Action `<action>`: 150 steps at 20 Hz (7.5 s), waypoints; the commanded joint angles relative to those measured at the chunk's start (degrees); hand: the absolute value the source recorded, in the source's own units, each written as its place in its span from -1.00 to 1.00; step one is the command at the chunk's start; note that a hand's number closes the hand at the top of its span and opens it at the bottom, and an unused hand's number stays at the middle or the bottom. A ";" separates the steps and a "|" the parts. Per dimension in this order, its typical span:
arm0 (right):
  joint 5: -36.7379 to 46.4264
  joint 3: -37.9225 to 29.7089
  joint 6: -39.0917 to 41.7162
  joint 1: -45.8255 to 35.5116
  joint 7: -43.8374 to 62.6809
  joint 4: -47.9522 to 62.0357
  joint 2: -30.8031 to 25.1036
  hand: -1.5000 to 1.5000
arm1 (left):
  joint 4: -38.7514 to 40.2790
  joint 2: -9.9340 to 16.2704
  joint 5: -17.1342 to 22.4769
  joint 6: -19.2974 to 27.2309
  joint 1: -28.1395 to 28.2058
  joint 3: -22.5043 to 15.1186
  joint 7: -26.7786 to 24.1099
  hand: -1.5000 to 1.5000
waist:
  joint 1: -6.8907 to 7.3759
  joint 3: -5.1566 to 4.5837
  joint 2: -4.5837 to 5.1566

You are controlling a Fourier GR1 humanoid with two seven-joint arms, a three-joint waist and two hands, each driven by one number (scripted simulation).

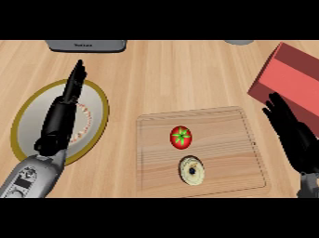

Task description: Pick the tomato from the cutting board and place it in the cardboard box

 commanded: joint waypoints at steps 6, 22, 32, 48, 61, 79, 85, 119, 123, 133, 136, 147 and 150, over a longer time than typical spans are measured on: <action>7.91 1.40 -11.77 -7.51 5.19 -12.11 2.80 -1.00 | -1.25 4.60 17.46 -8.90 10.27 11.14 11.39 0.00 | 2.07 1.13 -0.48; 53.26 19.45 -12.97 0.74 20.16 -24.48 -6.17 -1.00 | -3.07 6.20 22.44 -12.77 14.09 14.10 15.34 0.00 | -0.13 0.68 -0.45; 55.84 28.76 15.56 -16.55 56.67 -24.26 0.42 -1.00 | -2.81 6.96 23.53 -14.88 12.41 14.54 17.21 0.00 | 1.66 0.98 0.01; 47.27 21.22 26.23 -28.71 66.40 -8.67 12.80 -1.00 | -1.39 5.65 22.97 -16.56 12.84 16.68 16.95 0.00 | -0.02 1.27 0.05; 55.21 23.89 24.76 -26.54 64.32 -8.24 20.02 -1.00 | -0.93 2.79 20.48 -16.93 12.06 18.27 17.03 0.00 | -0.04 1.30 0.03; 56.40 25.04 22.30 -29.06 63.97 3.01 20.74 -1.00 | -6.74 1.91 19.57 -17.37 13.64 20.45 22.36 0.00 | 0.35 1.32 -0.01; 55.67 30.94 19.14 -29.45 69.05 3.50 20.74 -1.00 | -5.34 0.01 16.85 -18.80 15.99 19.36 18.06 0.00 | 0.53 1.30 -0.05; 63.39 25.54 17.81 -27.01 50.94 12.21 20.74 1.00 | -8.20 -4.67 12.47 -21.45 13.54 23.69 24.21 0.00 | 0.16 1.33 0.02; 65.22 22.03 18.31 -27.53 45.25 16.10 19.03 1.00 | -9.26 -6.88 10.62 -22.45 19.23 23.16 19.11 0.00 | 0.25 1.33 0.01; 59.14 25.17 24.04 -12.93 9.22 -4.12 -12.06 1.00 | -7.01 -2.96 14.88 -24.54 15.70 27.60 22.72 0.00 | -0.98 1.37 -0.23; 59.47 20.07 20.53 -10.12 3.08 -5.62 -16.72 1.00 | -7.50 -6.28 11.87 -21.65 14.10 24.24 23.25 0.00 | -0.79 1.37 -0.09; 46.17 -1.21 24.84 -6.32 6.94 -34.36 -22.48 1.00 | -9.66 -5.07 13.85 -24.26 17.59 26.59 23.23 0.00 | -1.41 1.29 -0.48; 43.88 -6.27 23.82 -7.29 13.53 -39.20 -19.76 1.00 | -9.87 -4.29 13.88 -23.74 16.08 27.33 24.49 0.00 | -1.49 1.29 -0.45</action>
